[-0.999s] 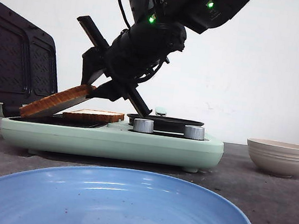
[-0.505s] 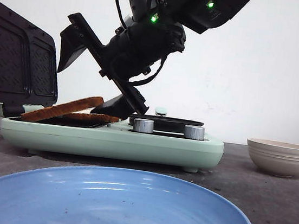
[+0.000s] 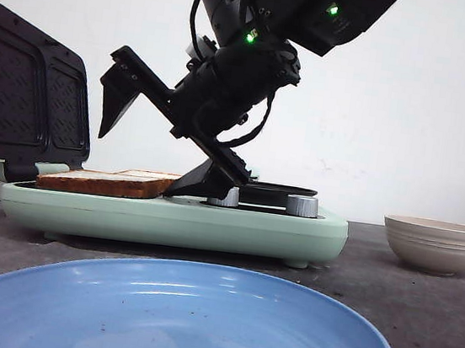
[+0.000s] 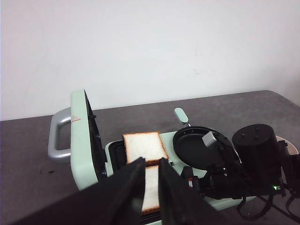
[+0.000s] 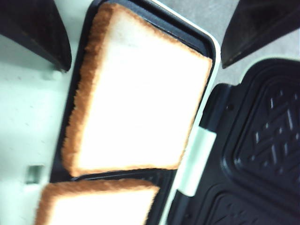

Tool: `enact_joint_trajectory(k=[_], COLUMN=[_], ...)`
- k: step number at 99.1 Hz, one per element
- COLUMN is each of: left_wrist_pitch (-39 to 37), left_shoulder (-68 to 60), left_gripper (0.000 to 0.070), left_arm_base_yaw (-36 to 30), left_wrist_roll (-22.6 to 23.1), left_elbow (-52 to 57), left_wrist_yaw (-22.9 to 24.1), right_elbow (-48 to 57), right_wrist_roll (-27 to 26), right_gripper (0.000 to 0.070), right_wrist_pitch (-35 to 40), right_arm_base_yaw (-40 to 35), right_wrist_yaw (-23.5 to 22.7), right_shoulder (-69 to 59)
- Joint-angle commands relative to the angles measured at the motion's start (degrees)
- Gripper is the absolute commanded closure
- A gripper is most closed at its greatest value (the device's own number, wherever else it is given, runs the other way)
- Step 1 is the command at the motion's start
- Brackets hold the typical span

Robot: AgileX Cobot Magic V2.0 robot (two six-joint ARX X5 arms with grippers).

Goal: Make breakfast with bread and shrimp
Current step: 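Open the right gripper and lift it away from the bread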

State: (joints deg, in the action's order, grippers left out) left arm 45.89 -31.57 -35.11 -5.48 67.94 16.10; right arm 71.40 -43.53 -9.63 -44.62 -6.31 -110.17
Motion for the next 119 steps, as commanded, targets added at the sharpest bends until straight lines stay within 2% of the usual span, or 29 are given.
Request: enact_joint_trajectory(k=[1,15,19,23,33,34,53,74,84,101,119], left_wrist_pitch=[-0.5,-0.5,-0.4,-0.3,-0.3,-0.3,-0.3,-0.9,-1.9,-4.5,-7.3], left_shoulder=[-0.3,-0.3,-0.3,-0.3,-0.6,-0.6,-1.0,-2.0,-3.1,-5.5,-7.9], left_gripper=[0.0700,0.0700,0.0700,0.0700,0.0700,0.0700,0.0700,0.0700,0.0700,0.0700,0.0700], left_arm_base_yaw=[-0.4,-0.4,-0.4,-0.4,-0.4,-0.4,-0.4,-0.4,-0.4,-0.4,-0.3], left_wrist_roll=[0.3,0.3,0.3,0.3,0.3,0.3,0.3,0.0,0.0,0.1,0.1], left_elbow=[0.7,0.7,0.7,0.7,0.7,0.7,0.7,0.7,0.7,0.7,0.7], left_wrist_yaw=[-0.3,0.0,0.0,0.0,1.6,1.7,4.0,4.4,6.0,6.6,8.3], right_elbow=[2.4,5.8,6.8,7.8,9.4,9.4,9.4,9.1,8.3,2.8,-6.3], right_wrist_roll=[3.9,8.7,10.1,11.1,13.2,13.6,19.3,32.5,36.4,40.9,41.4], right_gripper=[0.0066,0.0070,0.0107,0.0215,0.0688,0.0700,0.0694,0.0694,0.0694,0.0694,0.0694], right_wrist_pitch=[-0.6,-0.6,-0.5,-0.5,0.2,0.2,3.2,10.7,13.3,14.4,15.3], right_arm_base_yaw=[-0.3,0.2,0.3,0.4,0.9,1.0,1.3,1.5,1.9,2.4,3.8], right_wrist_yaw=[-0.2,-3.1,-4.7,-6.6,-10.4,-10.5,-10.2,-6.4,-5.3,-5.2,-3.7], right_shoulder=[-0.2,1.2,1.8,2.3,4.0,4.3,9.9,19.8,24.9,35.0,46.4])
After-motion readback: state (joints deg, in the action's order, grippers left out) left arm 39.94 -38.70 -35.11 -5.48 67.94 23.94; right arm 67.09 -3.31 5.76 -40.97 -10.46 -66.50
